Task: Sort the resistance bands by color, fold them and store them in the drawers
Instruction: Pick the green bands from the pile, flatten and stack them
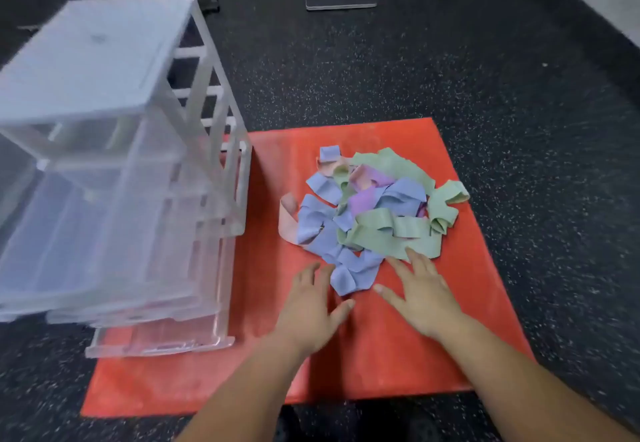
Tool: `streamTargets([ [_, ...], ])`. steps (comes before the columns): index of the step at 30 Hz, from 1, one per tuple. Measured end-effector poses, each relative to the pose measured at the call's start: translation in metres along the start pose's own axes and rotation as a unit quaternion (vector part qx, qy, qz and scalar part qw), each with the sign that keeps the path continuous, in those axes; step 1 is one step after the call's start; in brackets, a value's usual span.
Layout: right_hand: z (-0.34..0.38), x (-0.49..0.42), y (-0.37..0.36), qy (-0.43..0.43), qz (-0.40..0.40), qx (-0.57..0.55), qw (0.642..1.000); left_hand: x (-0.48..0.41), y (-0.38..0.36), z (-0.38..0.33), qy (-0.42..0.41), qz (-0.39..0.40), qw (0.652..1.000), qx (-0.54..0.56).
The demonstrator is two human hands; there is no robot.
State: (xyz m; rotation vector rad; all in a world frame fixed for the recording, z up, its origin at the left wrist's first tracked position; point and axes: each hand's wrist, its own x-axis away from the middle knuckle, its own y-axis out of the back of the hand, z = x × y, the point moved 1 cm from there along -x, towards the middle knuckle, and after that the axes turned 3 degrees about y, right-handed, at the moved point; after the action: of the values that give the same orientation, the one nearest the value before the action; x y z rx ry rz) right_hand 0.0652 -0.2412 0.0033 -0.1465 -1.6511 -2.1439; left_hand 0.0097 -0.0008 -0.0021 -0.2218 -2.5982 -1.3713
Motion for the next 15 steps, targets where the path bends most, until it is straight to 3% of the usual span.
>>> streamTargets([
  [10, -0.031, -0.049, -0.105, 0.0, -0.187, 0.112, 0.976, -0.025, -0.102, 0.053, -0.103, -0.196, 0.975, 0.001],
  [15, -0.024, -0.022, -0.097, 0.019, -0.261, 0.107, 0.959, 0.012, -0.108, 0.053, -0.125, -0.226, 0.965, -0.042],
])
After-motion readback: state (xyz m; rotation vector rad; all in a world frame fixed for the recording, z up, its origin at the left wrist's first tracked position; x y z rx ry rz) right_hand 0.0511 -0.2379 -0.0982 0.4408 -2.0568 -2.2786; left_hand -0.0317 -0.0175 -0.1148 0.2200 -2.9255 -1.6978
